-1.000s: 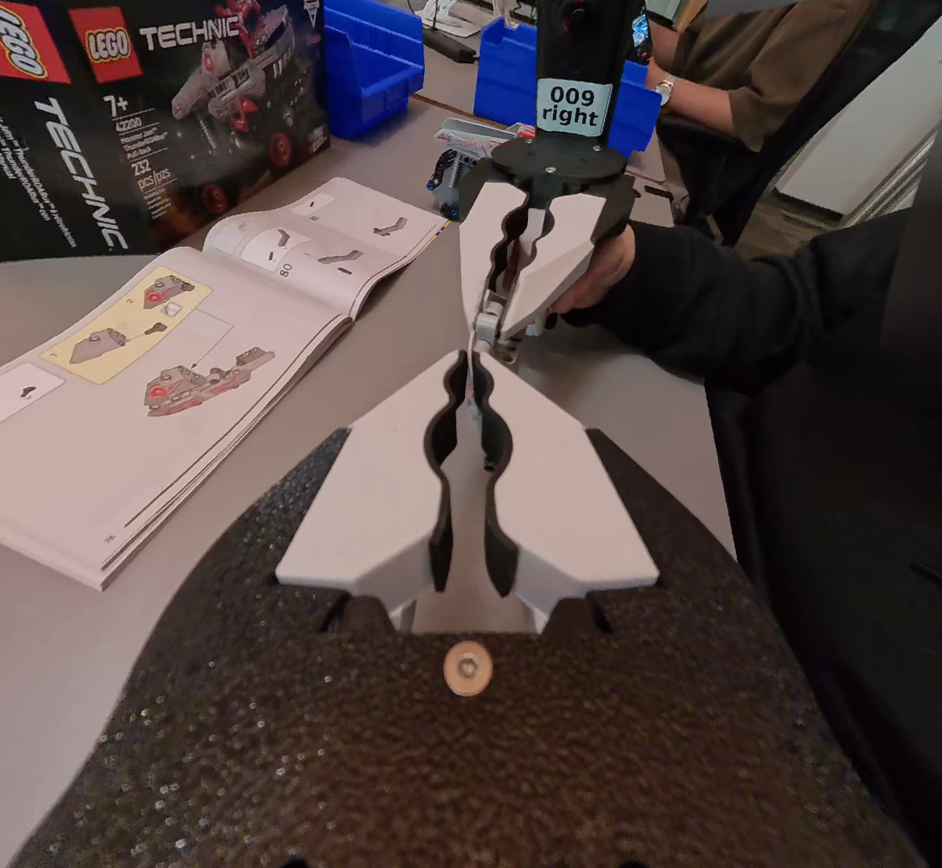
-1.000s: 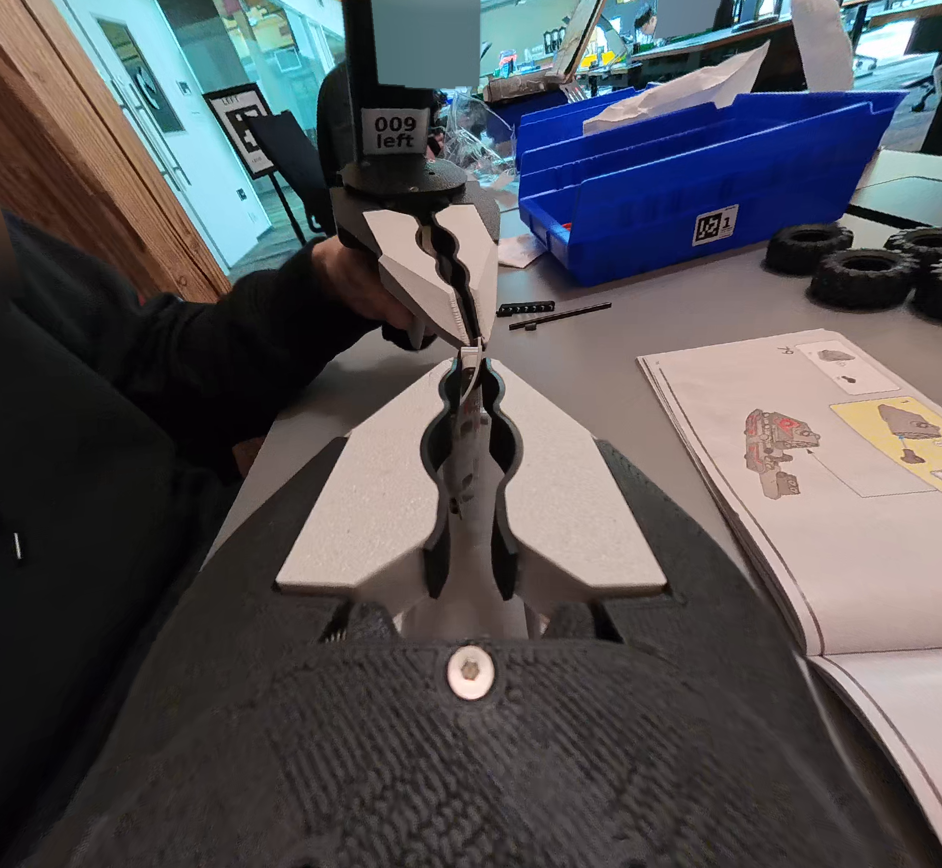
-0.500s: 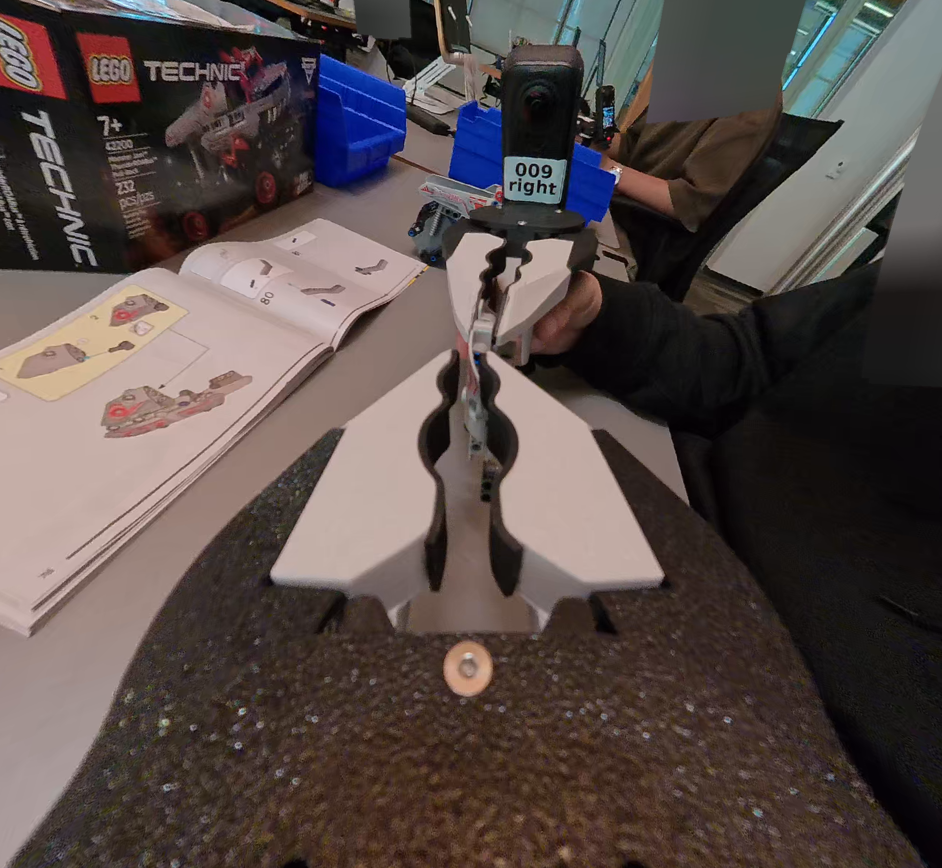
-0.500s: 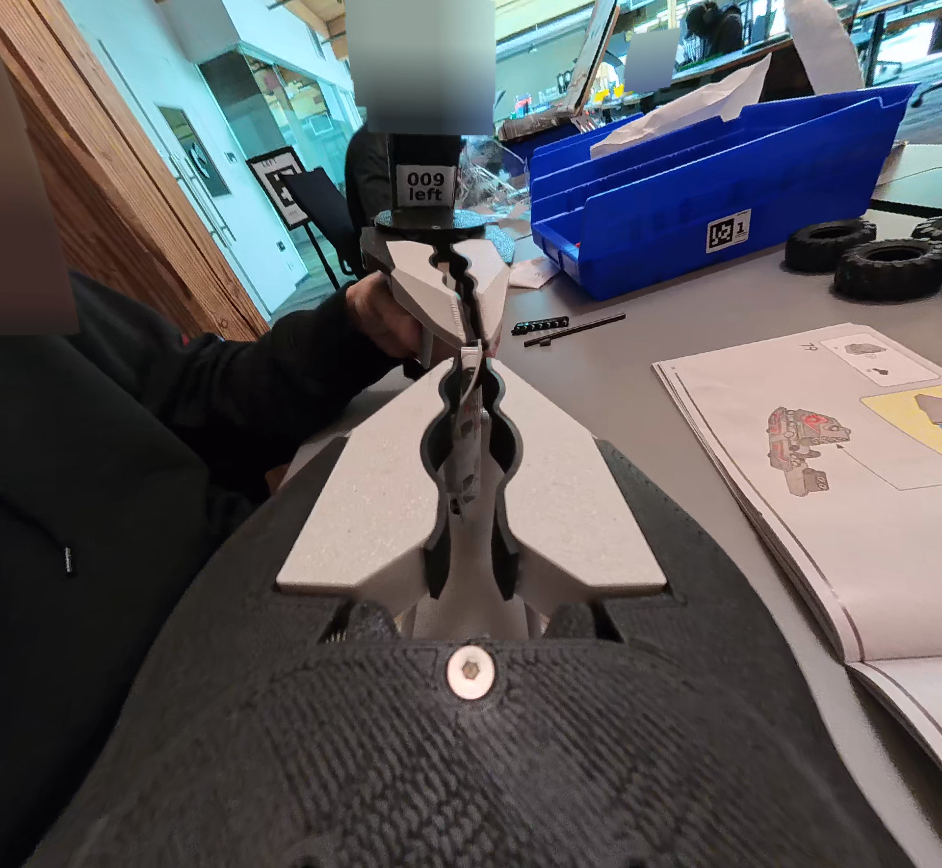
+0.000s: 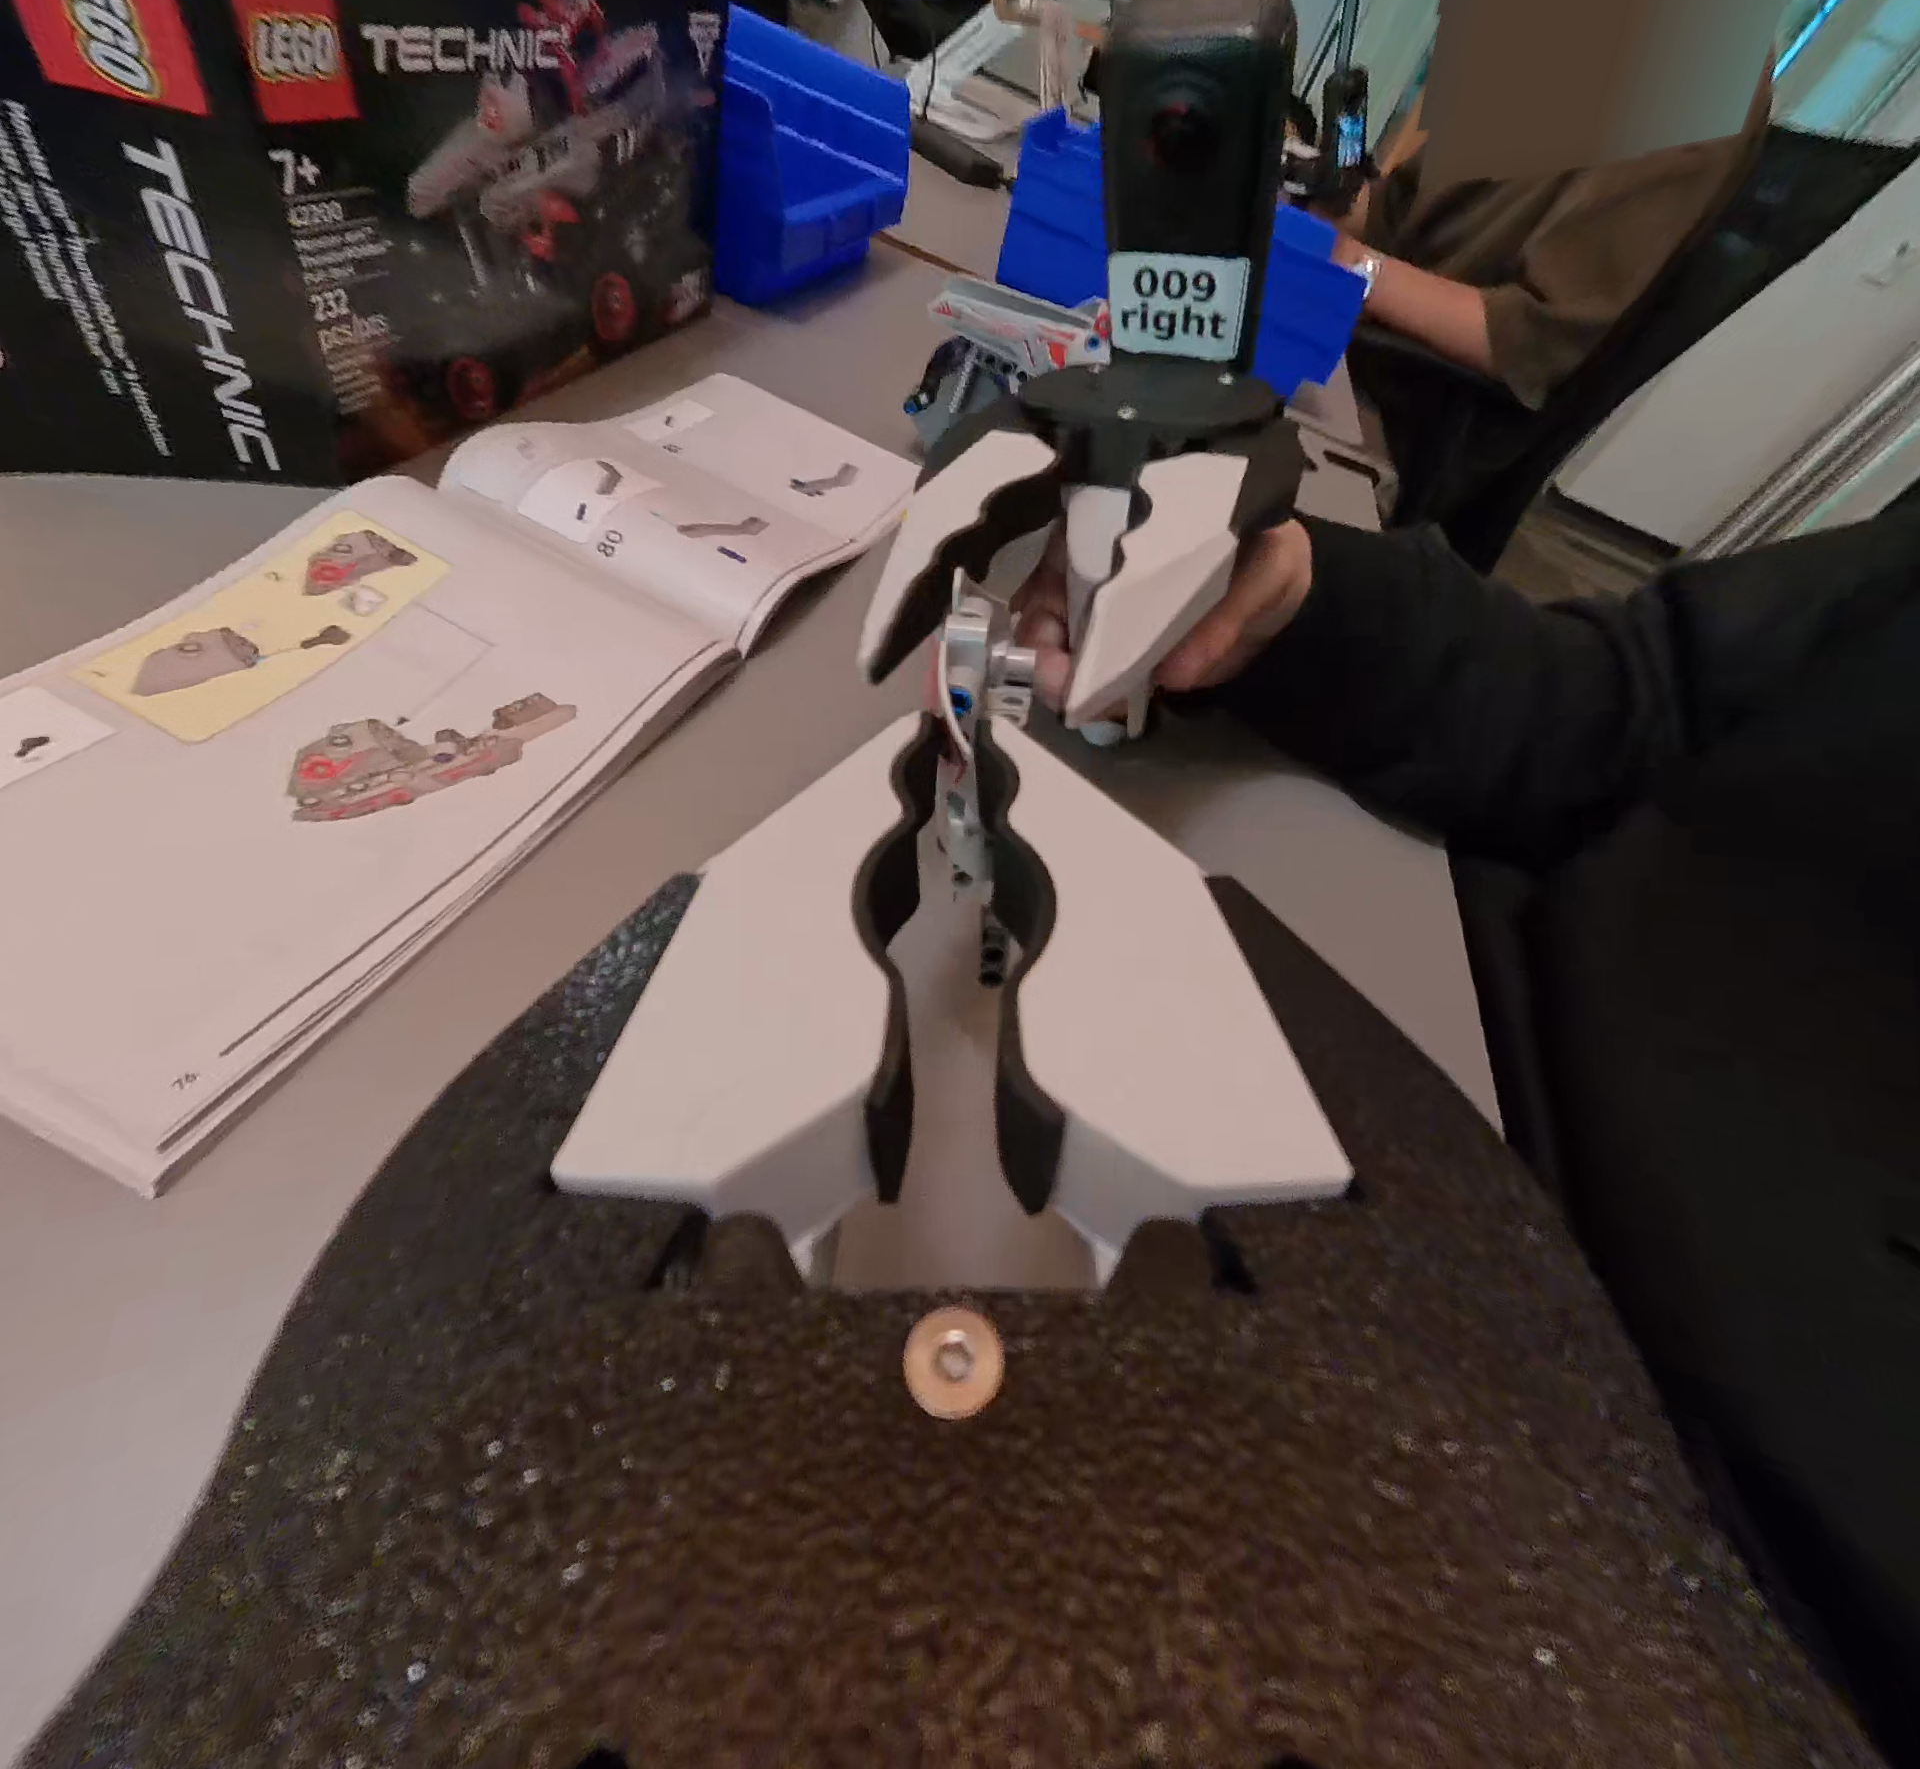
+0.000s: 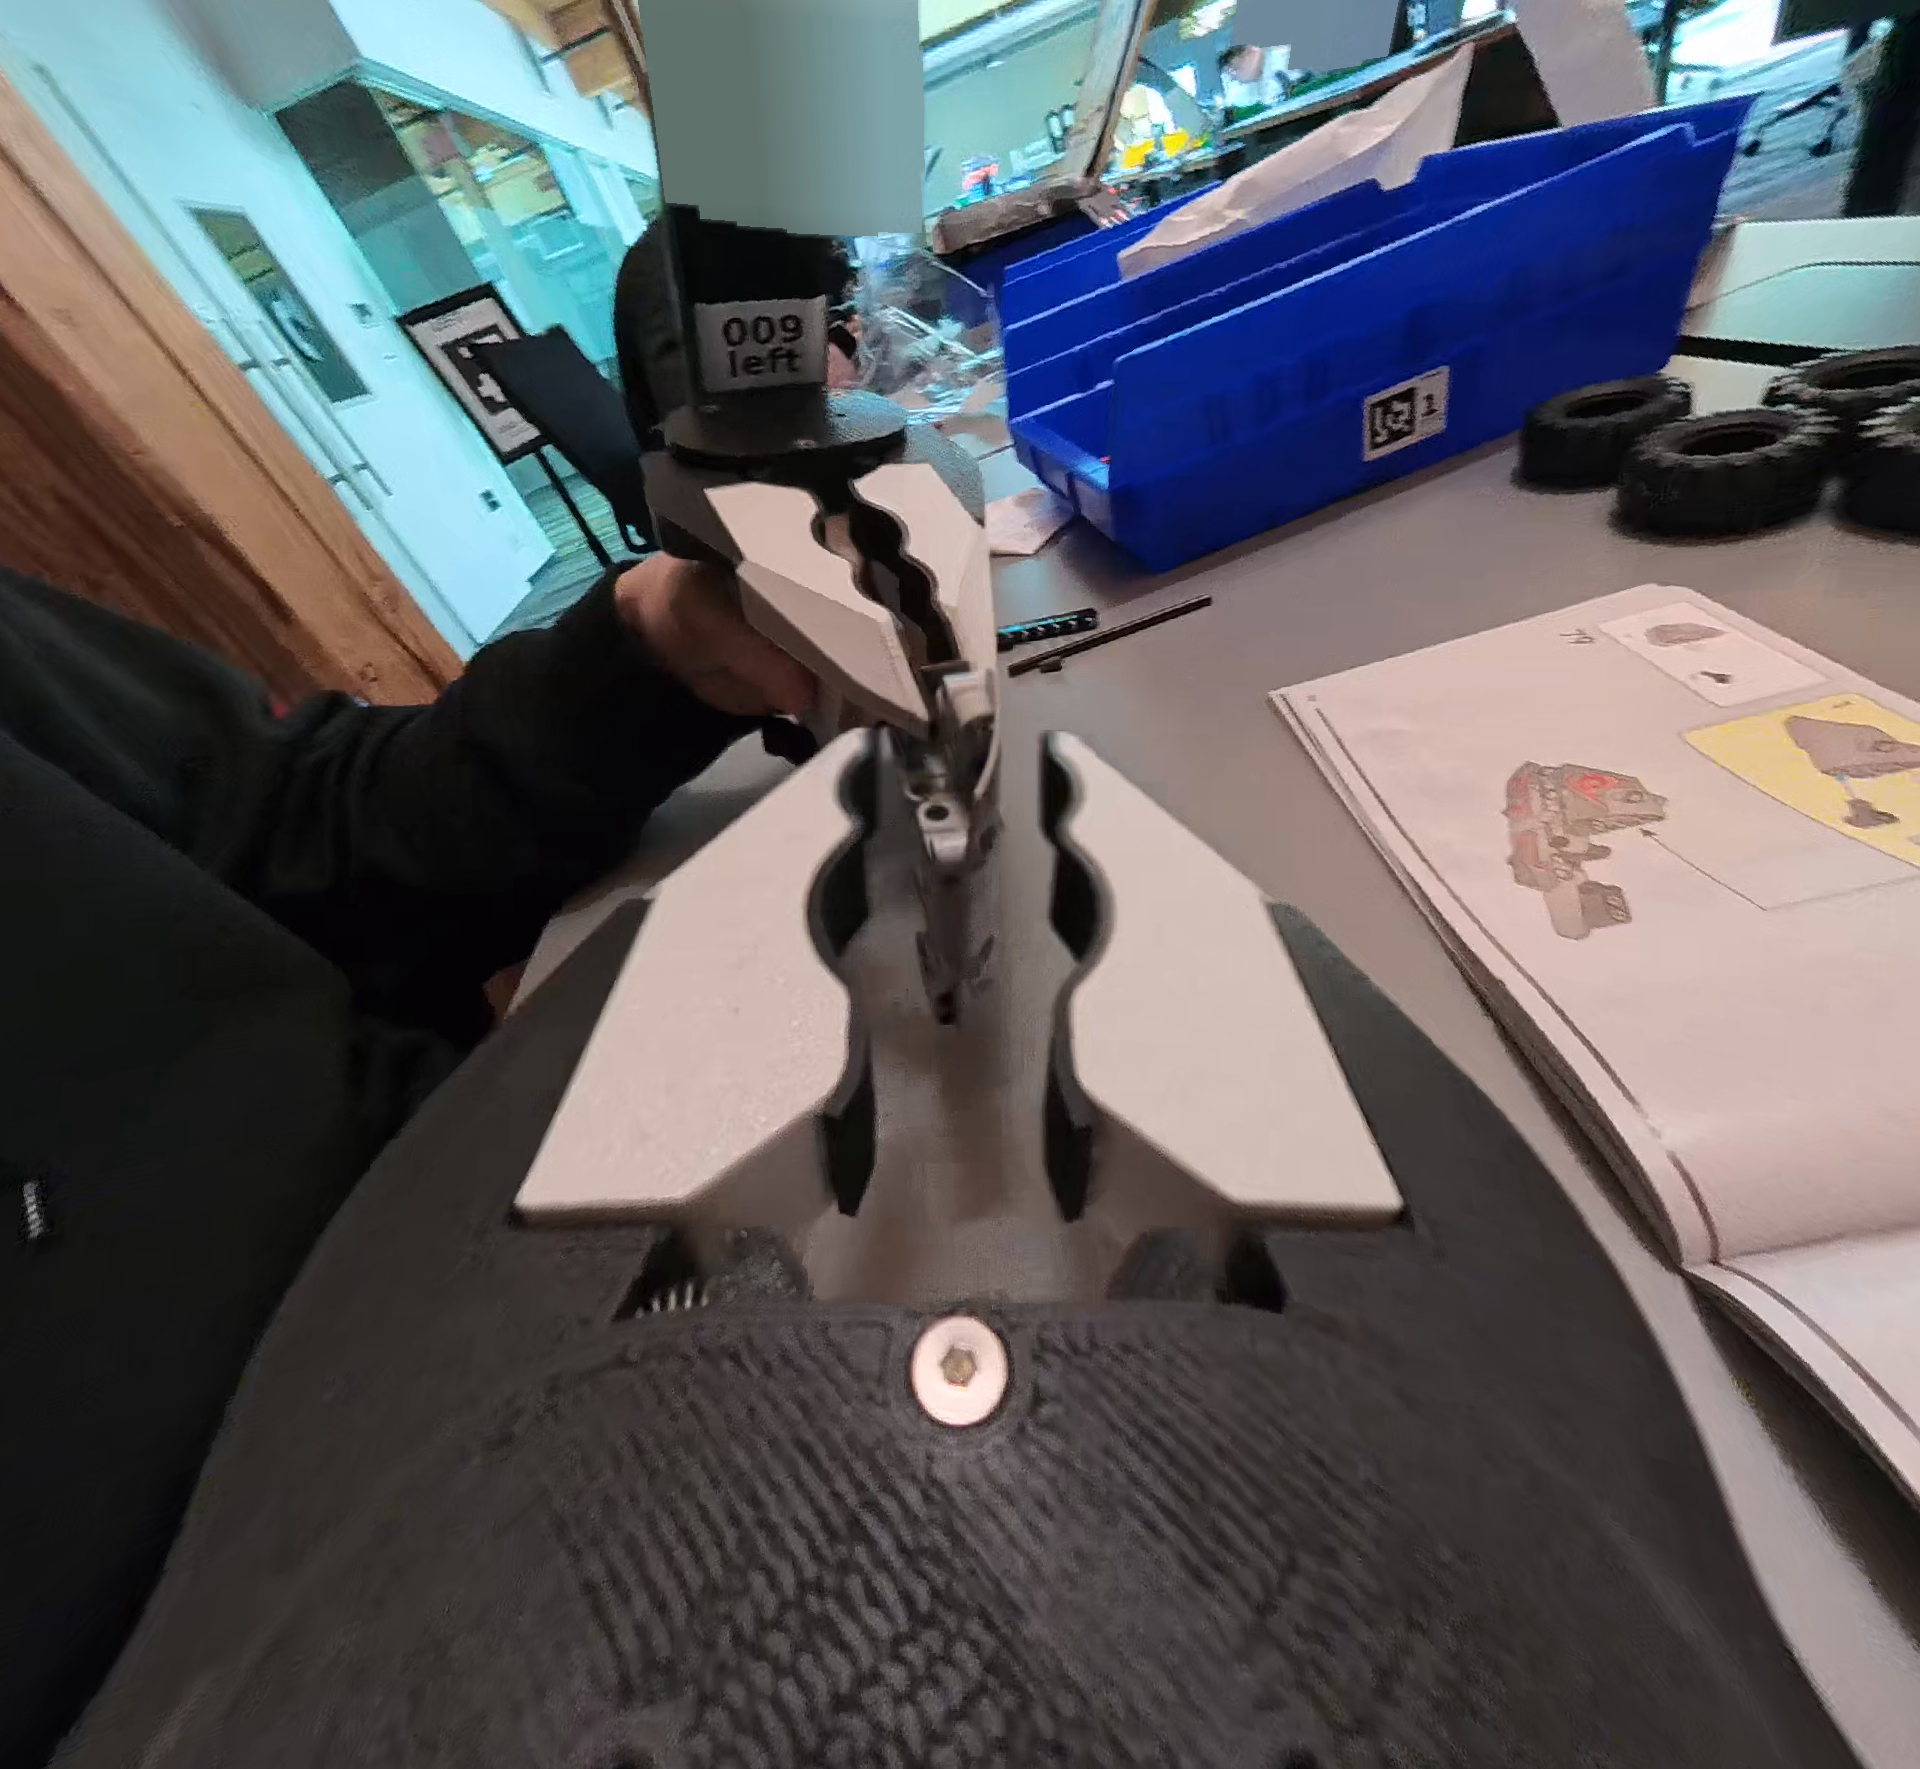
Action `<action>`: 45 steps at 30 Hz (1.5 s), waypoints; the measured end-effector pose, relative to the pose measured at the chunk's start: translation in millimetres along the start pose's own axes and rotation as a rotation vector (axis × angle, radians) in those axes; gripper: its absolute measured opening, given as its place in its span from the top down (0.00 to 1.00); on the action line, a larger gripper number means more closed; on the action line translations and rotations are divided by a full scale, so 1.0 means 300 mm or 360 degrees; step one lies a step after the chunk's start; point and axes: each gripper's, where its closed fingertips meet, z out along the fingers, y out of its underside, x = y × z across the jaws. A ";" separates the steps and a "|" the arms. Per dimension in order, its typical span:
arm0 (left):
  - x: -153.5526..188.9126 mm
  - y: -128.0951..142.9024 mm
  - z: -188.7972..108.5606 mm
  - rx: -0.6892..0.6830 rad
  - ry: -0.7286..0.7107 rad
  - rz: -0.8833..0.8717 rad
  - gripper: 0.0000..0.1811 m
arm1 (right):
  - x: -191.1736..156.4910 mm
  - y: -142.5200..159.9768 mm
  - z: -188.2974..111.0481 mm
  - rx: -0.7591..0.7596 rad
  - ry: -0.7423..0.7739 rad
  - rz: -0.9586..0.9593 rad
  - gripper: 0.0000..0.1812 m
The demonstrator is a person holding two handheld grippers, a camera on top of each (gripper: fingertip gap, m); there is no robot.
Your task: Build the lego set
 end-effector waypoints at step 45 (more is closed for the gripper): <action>0.078 0.108 0.120 -0.0252 0.0122 0.0085 0.91 | -0.018 0.034 -0.081 -0.0033 -0.0031 0.0339 0.92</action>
